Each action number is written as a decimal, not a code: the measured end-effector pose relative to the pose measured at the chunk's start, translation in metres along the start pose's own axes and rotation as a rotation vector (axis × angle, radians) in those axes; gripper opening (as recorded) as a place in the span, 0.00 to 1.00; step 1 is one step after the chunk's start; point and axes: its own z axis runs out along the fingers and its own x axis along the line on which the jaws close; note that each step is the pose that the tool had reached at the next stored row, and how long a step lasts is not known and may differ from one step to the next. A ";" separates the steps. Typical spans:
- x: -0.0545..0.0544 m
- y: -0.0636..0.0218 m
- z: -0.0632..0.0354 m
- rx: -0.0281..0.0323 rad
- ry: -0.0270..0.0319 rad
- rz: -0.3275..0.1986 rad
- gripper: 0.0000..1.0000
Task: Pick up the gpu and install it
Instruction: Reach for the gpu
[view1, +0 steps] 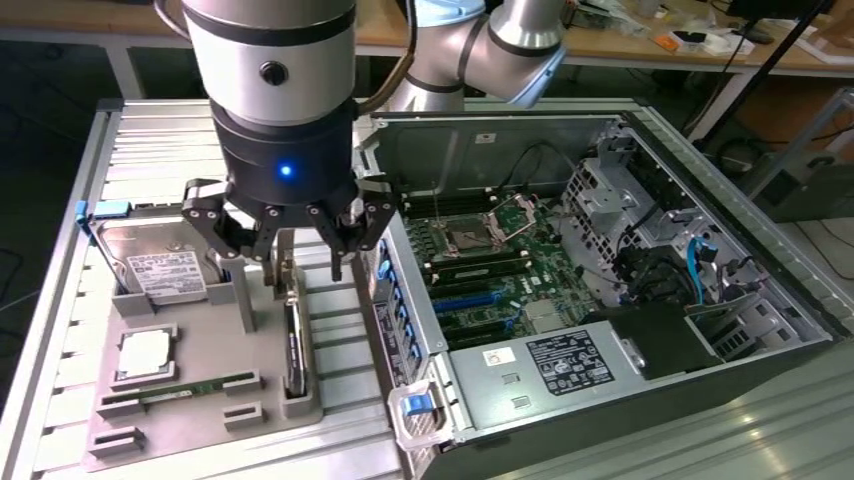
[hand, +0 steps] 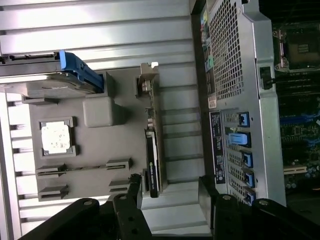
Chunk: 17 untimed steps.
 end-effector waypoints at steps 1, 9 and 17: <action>0.001 -0.0002 0.0024 0.0000 0.0000 0.000 0.57; 0.008 -0.0014 0.0183 -0.0003 -0.0017 0.000 0.57; 0.009 -0.0021 0.0355 -0.0004 -0.0023 -0.002 0.57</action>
